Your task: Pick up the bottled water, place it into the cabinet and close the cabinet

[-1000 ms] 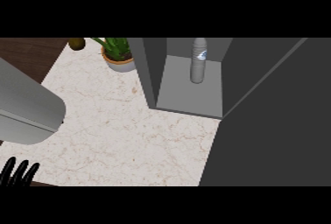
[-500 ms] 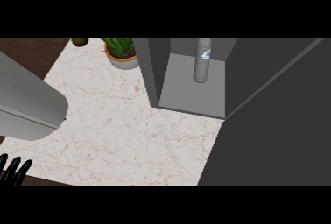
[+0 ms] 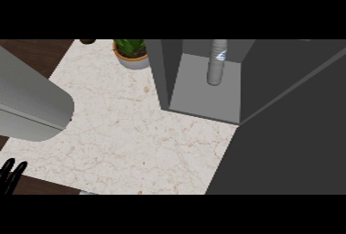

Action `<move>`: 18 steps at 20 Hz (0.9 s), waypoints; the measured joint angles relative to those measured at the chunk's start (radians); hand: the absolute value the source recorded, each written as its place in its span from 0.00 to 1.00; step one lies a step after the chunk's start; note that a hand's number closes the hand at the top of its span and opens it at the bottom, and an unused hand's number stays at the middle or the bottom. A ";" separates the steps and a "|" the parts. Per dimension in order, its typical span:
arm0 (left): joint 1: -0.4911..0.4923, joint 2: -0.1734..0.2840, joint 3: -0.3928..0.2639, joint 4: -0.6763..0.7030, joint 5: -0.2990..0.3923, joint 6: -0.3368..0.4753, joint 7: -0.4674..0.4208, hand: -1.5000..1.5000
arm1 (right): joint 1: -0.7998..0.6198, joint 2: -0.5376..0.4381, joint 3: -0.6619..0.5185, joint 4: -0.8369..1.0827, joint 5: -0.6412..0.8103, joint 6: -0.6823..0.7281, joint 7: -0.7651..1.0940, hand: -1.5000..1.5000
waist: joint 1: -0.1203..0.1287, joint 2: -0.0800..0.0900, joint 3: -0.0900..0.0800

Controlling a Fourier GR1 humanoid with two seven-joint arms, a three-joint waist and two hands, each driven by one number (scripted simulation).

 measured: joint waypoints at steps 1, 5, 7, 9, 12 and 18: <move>-0.002 0.003 0.002 0.000 0.001 -0.003 0.002 0.00 | 0.001 0.005 -0.002 0.005 -0.012 0.006 -0.003 1.00 | 0.004 0.003 0.000; -0.004 0.012 0.015 -0.003 0.011 -0.012 0.008 0.00 | 0.008 0.024 -0.017 0.026 -0.060 0.019 -0.007 1.00 | 0.012 0.005 0.001; -0.003 0.013 0.019 0.000 0.014 -0.014 0.010 0.00 | -0.003 0.055 -0.029 0.050 -0.082 -0.001 0.005 1.00 | 0.010 0.003 0.001; -0.004 0.014 0.023 -0.001 0.018 -0.014 0.013 0.00 | -0.026 0.095 -0.048 0.085 -0.107 -0.033 0.028 1.00 | 0.004 0.001 0.001; 0.000 0.016 0.026 0.005 0.026 -0.020 0.019 0.00 | -0.076 0.156 -0.106 0.142 -0.129 -0.092 0.064 1.00 | -0.005 -0.003 0.002; -0.003 0.020 0.031 0.007 0.040 -0.039 0.032 0.00 | -0.253 0.267 -0.222 0.322 -0.144 -0.208 0.162 1.00 | -0.006 -0.003 0.008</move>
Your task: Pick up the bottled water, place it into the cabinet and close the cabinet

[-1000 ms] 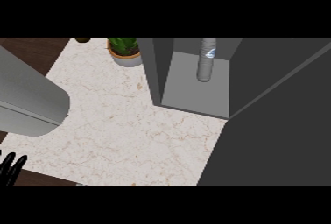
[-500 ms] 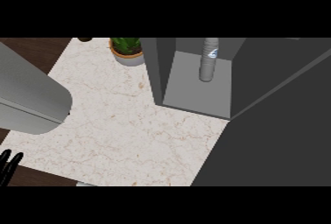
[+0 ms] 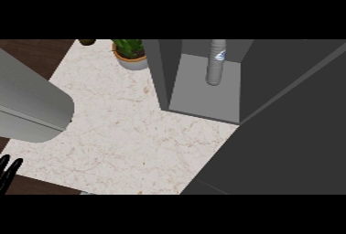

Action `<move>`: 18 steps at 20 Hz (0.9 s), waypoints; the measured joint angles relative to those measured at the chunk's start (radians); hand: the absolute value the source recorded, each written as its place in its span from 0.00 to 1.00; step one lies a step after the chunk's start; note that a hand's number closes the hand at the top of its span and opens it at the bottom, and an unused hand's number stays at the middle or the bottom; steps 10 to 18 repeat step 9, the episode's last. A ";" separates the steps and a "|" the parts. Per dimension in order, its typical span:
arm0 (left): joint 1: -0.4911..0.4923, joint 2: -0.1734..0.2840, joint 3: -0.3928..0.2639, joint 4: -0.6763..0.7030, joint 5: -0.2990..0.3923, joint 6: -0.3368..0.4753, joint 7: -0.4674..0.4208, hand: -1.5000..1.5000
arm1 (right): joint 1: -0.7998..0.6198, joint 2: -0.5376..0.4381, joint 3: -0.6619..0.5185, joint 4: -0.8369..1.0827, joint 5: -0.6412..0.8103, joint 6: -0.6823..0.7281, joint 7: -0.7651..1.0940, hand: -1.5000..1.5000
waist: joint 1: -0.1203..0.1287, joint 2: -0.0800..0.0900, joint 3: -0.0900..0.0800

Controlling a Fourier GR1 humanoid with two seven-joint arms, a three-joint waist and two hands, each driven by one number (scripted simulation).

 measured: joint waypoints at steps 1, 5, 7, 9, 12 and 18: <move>0.002 0.002 -0.001 0.001 0.000 -0.004 0.002 0.00 | -0.041 0.018 -0.021 0.038 0.001 -0.023 0.021 1.00 | 0.003 -0.002 0.001; -0.004 0.005 0.004 0.004 0.010 -0.015 0.015 0.00 | -0.239 0.087 -0.090 0.195 0.014 -0.103 0.105 1.00 | -0.002 -0.009 0.003; -0.008 0.005 0.005 0.002 0.013 -0.019 0.021 0.00 | -0.347 0.112 -0.126 0.287 0.016 -0.130 0.137 1.00 | -0.007 -0.012 0.005; -0.014 0.006 0.010 0.006 0.020 -0.026 0.027 0.00 | -0.457 0.134 -0.161 0.383 0.019 -0.157 0.174 1.00 | -0.016 -0.014 0.006; -0.014 0.006 0.010 0.006 0.020 -0.026 0.027 0.00 | -0.457 0.134 -0.161 0.383 0.019 -0.157 0.174 1.00 | -0.016 -0.014 0.006; -0.014 0.006 0.010 0.006 0.020 -0.026 0.027 0.00 | -0.457 0.134 -0.161 0.383 0.019 -0.157 0.174 1.00 | -0.016 -0.014 0.006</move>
